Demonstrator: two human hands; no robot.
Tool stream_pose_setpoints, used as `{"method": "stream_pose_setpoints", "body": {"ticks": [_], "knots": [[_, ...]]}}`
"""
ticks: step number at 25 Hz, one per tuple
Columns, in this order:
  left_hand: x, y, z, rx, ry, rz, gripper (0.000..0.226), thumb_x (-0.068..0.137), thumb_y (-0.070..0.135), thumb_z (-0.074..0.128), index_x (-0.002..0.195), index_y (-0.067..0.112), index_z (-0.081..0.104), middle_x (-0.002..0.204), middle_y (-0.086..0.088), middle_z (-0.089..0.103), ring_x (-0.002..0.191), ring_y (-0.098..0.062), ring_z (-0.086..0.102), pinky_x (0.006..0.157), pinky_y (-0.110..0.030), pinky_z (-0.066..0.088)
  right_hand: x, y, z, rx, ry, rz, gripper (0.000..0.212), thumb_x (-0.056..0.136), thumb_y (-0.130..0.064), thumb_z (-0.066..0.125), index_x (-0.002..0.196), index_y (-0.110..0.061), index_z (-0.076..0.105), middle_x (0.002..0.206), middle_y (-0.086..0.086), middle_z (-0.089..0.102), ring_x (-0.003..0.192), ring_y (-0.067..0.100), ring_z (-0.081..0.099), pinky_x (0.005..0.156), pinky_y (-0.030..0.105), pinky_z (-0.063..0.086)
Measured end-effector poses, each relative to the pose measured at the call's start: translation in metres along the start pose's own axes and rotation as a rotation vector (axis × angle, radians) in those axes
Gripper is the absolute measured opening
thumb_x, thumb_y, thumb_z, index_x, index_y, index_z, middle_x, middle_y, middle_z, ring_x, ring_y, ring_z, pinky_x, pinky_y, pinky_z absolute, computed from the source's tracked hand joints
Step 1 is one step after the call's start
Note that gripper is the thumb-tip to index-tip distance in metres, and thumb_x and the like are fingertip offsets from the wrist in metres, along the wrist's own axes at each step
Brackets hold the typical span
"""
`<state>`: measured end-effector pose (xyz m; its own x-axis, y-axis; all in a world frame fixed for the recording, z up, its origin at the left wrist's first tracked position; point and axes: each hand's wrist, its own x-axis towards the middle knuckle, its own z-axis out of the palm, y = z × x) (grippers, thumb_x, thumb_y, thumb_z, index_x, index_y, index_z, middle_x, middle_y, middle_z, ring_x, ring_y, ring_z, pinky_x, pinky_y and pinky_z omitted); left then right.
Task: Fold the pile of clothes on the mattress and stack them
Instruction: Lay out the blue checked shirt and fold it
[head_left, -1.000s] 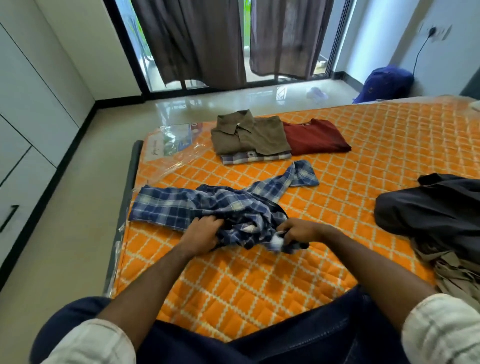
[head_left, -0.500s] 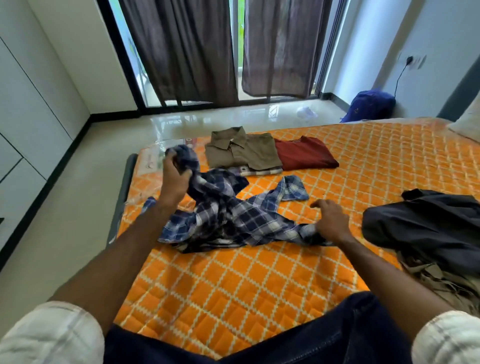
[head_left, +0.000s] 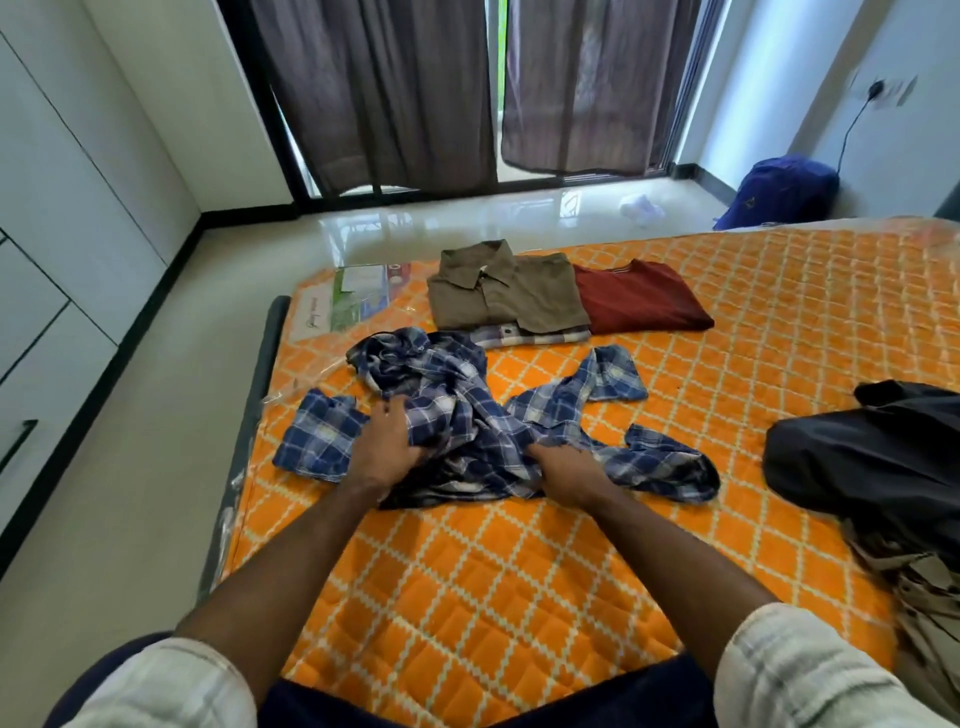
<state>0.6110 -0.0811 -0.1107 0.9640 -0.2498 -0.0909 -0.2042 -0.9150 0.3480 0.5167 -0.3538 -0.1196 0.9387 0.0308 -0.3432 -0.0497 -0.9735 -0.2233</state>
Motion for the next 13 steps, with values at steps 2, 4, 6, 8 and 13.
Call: {"method": "stream_pose_setpoints", "body": {"ticks": [2,4,6,8,13], "knots": [[0.002,-0.030,-0.010,-0.133,0.007,-0.065,0.032,0.097,0.028,0.061,0.125,0.015,0.055,0.114,-0.011,0.063,0.091,-0.027,0.060,0.081,-0.049,0.055,-0.002,0.010,0.002,-0.001,0.049,-0.002,0.019,0.097,-0.016,0.053,0.114,-0.022,0.059,0.107,0.002,0.066,0.098,0.026,0.063,0.078,0.038,0.054],[0.002,-0.040,-0.027,-0.375,0.065,-0.061,0.028,0.101,0.025,0.052,0.123,0.015,0.065,0.108,-0.007,0.070,0.092,-0.026,0.065,0.083,-0.046,0.056,-0.008,0.023,0.001,0.079,0.136,0.093,0.009,0.098,-0.017,0.047,0.097,-0.020,0.056,0.091,0.000,0.064,0.083,0.023,0.061,0.073,0.039,0.055],[0.009,-0.023,-0.057,-0.866,0.177,-0.107,0.028,0.103,0.019,0.052,0.124,0.010,0.067,0.114,-0.010,0.071,0.106,-0.032,0.066,0.089,-0.044,0.055,-0.010,0.030,0.001,0.282,0.220,0.128,0.010,0.101,-0.020,0.046,0.093,-0.019,0.052,0.086,0.000,0.060,0.077,0.021,0.058,0.073,0.043,0.055],[0.020,0.006,-0.096,-1.333,0.238,-0.107,0.029,0.104,0.022,0.054,0.124,0.004,0.064,0.110,-0.012,0.071,0.105,-0.035,0.068,0.086,-0.044,0.056,-0.014,0.017,0.000,0.460,0.226,-0.048,0.007,0.096,-0.020,0.060,0.101,-0.020,0.055,0.099,0.002,0.059,0.089,0.021,0.057,0.080,0.040,0.053],[0.019,0.060,-0.171,-1.597,0.117,0.329,0.032,0.099,-0.002,0.048,0.130,0.005,0.052,0.124,-0.016,0.064,0.106,-0.025,0.066,0.087,-0.035,0.056,0.011,-0.080,-0.014,0.634,0.313,-0.198,0.098,0.070,-0.064,0.078,0.151,-0.023,0.040,0.144,0.002,0.048,0.129,0.016,0.044,0.106,0.033,0.039]]}}
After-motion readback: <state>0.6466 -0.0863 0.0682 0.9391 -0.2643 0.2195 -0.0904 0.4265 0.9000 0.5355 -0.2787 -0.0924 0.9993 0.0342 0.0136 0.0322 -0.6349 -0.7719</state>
